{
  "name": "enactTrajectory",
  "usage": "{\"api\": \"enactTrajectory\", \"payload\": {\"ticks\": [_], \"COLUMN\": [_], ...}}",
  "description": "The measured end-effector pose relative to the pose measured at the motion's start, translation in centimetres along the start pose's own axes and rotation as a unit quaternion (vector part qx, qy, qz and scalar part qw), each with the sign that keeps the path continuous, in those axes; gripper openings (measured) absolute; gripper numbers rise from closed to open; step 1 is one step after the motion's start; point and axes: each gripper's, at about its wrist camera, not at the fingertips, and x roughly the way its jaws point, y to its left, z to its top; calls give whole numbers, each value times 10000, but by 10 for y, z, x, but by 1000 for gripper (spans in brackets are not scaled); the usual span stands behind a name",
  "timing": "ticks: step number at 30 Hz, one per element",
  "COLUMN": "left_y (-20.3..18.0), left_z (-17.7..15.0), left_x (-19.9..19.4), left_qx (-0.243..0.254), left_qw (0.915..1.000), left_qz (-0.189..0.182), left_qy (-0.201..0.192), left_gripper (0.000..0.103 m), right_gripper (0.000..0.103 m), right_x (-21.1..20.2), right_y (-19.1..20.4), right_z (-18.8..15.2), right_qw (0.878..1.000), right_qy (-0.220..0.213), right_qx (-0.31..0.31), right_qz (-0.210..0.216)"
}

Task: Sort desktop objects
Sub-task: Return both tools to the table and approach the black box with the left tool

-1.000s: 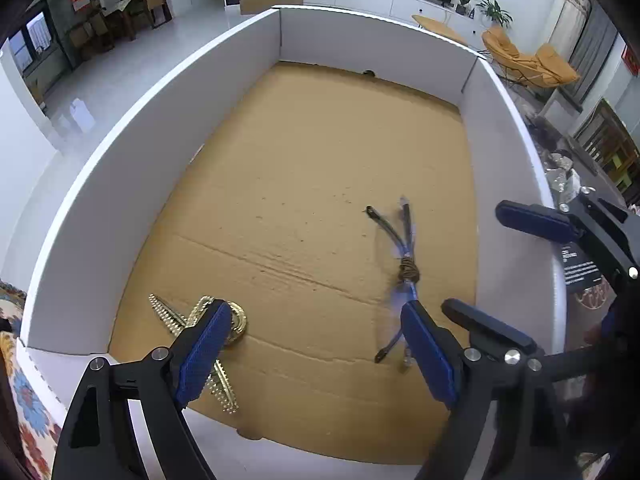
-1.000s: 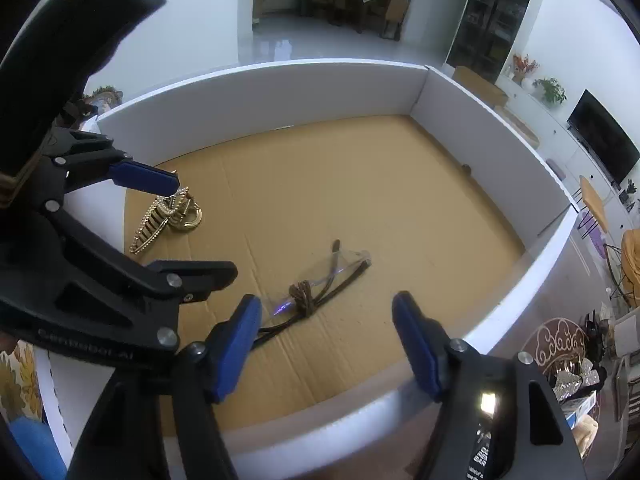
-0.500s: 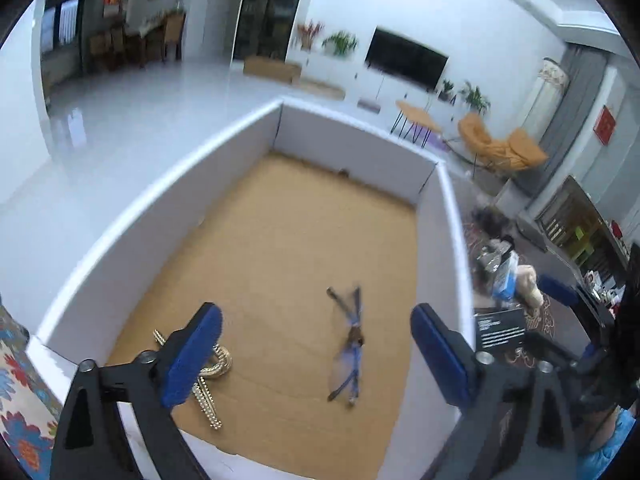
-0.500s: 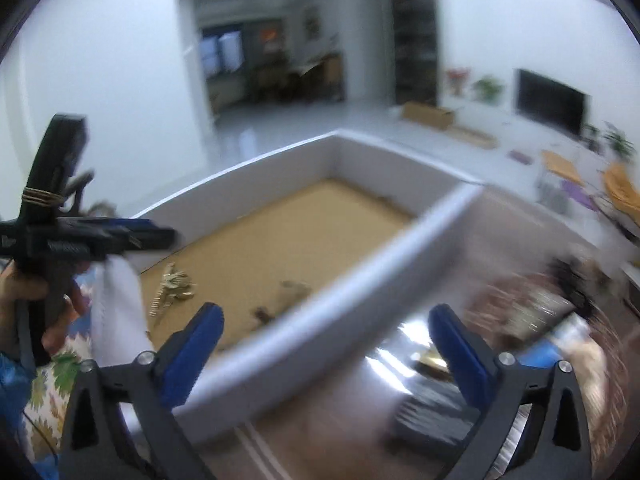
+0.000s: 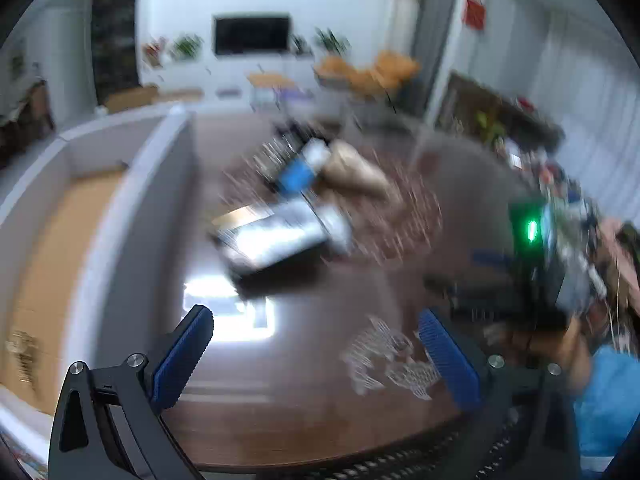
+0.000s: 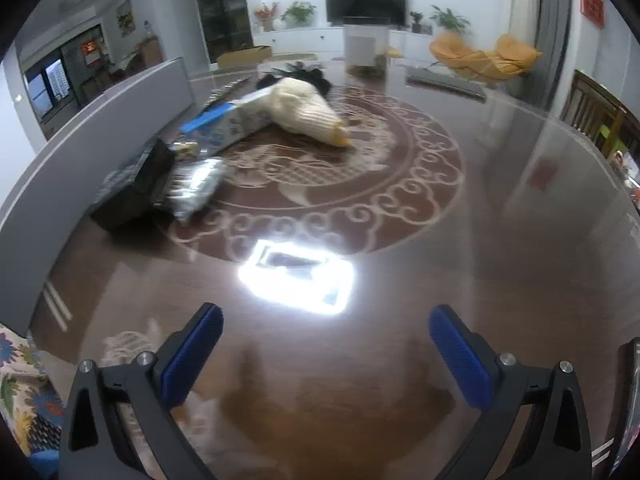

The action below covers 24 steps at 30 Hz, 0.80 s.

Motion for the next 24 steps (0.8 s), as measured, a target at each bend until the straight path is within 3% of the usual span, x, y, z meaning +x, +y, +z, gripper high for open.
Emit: {"api": "enactTrajectory", "payload": {"ticks": [4,9,13,21,24], "left_y": [-26,-14,-17,-5,-5], "left_z": [-15,-28,-32,-25,-21], "left_x": [58,89,95,105,108], "left_qx": [345,114,294,188,265], "left_qw": [9975,9957,9950,9975,9974], "left_qz": [307,267,542,641,594], "left_qy": [536,884,787,241,308], "left_gripper": [103,103,103,103,103], "right_gripper": [103,103,103,103,103], "right_x": [10,25,24,18,18], "right_y": [-12,-16,-17,-11,-12], "right_z": [2,4,4,2,2], "right_qw": [9998,9999,9999,9996,9996], "right_qy": [-17,13,52,101,102], "right_qx": [-10,45,41,-28,-22], "right_qz": [-186,-144,-108,-256,-257]}}
